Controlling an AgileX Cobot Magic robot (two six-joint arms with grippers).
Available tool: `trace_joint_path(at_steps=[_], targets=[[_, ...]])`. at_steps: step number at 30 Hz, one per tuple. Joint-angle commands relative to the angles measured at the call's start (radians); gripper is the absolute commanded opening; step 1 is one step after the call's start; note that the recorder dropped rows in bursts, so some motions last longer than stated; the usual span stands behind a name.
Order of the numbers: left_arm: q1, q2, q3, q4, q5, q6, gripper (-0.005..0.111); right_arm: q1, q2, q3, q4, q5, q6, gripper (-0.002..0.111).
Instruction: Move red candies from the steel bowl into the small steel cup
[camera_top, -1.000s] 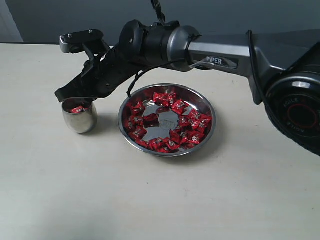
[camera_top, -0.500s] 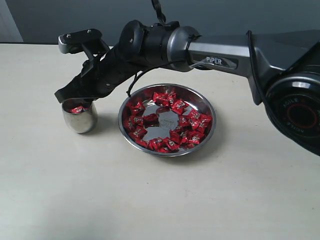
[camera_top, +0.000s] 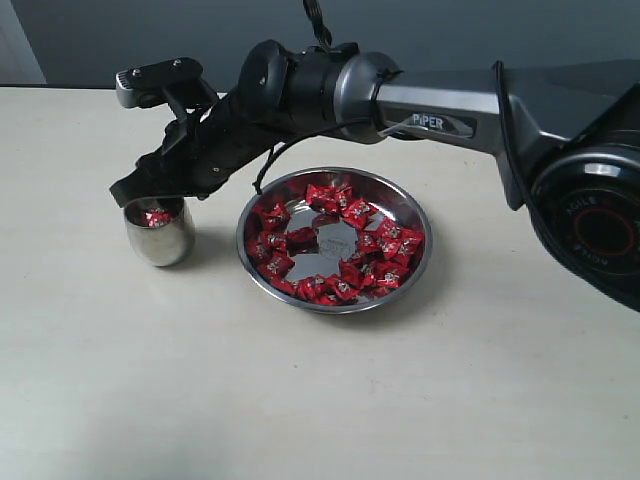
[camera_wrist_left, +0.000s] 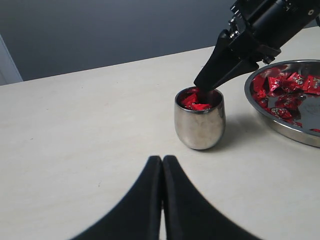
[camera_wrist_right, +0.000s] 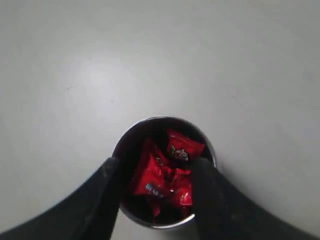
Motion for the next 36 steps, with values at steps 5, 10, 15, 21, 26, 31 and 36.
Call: trace_joint_path(at_steps=[5, 10, 15, 21, 26, 31, 36], targets=[[-0.003, -0.004, -0.001, -0.001, -0.009, -0.005, 0.0, -0.064, -0.078, 0.001, -0.359, 0.186, 0.223, 0.045], [-0.003, -0.004, -0.001, -0.001, -0.009, -0.005, 0.0, -0.125, -0.075, 0.003, -0.492, 0.342, 0.353, 0.045], [-0.003, -0.004, -0.001, -0.001, -0.009, -0.005, 0.0, -0.144, -0.048, 0.003, -0.504, 0.381, 0.357, 0.045], [-0.003, -0.004, -0.001, -0.001, -0.009, -0.005, 0.0, -0.144, 0.003, 0.003, -0.512, 0.381, 0.359, 0.045], [-0.003, -0.004, -0.001, -0.001, -0.009, -0.005, 0.0, -0.144, 0.02, 0.003, -0.514, 0.379, 0.359, 0.045], [-0.003, -0.004, -0.001, -0.001, -0.009, -0.005, 0.0, -0.144, 0.024, 0.003, -0.517, 0.376, 0.359, 0.045], [-0.003, -0.004, -0.001, -0.001, -0.009, -0.005, 0.0, -0.144, 0.049, 0.003, -0.517, 0.38, 0.359, 0.045]])
